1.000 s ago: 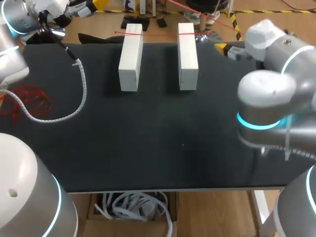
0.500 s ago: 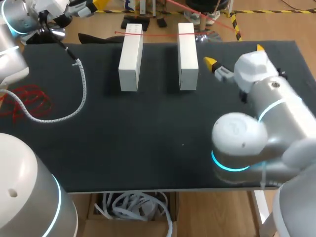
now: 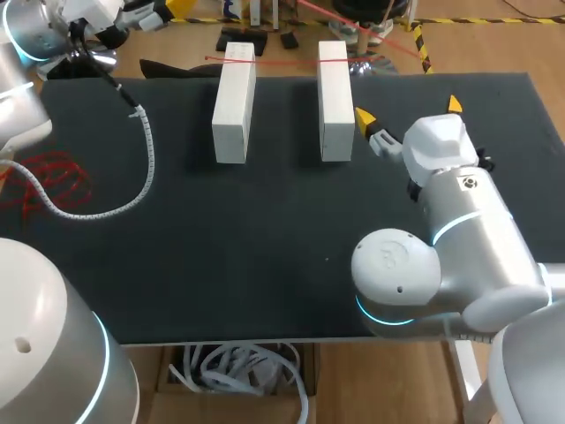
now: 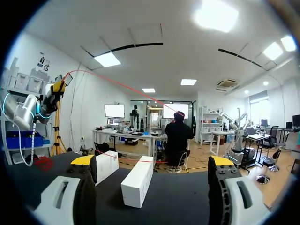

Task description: Grab the tape and strap the tape.

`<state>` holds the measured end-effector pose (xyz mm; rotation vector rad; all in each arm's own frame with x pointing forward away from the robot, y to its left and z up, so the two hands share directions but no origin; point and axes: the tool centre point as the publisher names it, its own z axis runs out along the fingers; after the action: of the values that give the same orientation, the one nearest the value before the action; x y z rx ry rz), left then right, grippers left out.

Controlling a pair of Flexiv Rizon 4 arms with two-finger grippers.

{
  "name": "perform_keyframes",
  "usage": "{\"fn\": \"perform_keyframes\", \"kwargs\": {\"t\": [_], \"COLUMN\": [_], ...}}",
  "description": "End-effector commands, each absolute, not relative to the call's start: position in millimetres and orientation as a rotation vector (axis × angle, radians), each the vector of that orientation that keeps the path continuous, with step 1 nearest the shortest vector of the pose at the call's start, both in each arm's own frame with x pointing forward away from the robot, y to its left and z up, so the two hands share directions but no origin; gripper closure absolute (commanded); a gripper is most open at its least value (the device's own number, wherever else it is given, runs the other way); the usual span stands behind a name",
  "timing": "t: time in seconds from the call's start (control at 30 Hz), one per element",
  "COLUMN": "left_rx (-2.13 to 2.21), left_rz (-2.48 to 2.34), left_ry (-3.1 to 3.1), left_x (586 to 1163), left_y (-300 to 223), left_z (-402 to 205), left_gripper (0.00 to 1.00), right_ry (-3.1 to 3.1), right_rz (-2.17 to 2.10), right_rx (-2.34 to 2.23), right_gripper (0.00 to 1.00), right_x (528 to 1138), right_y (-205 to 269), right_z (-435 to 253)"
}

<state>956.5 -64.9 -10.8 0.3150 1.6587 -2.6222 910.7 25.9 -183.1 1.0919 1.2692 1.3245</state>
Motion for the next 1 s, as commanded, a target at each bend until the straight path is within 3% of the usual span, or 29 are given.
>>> {"fn": "perform_keyframes", "kwargs": {"t": [0.03, 0.27, 1.0], "left_rx": [0.32, 0.32, 0.32], "left_rz": [-2.625, -2.625, -2.625], "left_ry": [1.659, 1.659, 1.659], "left_x": [958, 958, 958], "left_y": [-64, -64, -64], "left_z": [-11, -11, -11], "left_gripper": [1.0, 1.0, 1.0], "right_ry": [1.251, 1.251, 0.386], "right_rz": [1.296, 1.296, 2.168], "right_rx": [1.115, 1.115, 2.046], "right_gripper": [0.0, 0.0, 0.0], "right_x": [911, 911, 884], "right_y": [30, 30, 60], "right_z": [-181, -181, -136]}}
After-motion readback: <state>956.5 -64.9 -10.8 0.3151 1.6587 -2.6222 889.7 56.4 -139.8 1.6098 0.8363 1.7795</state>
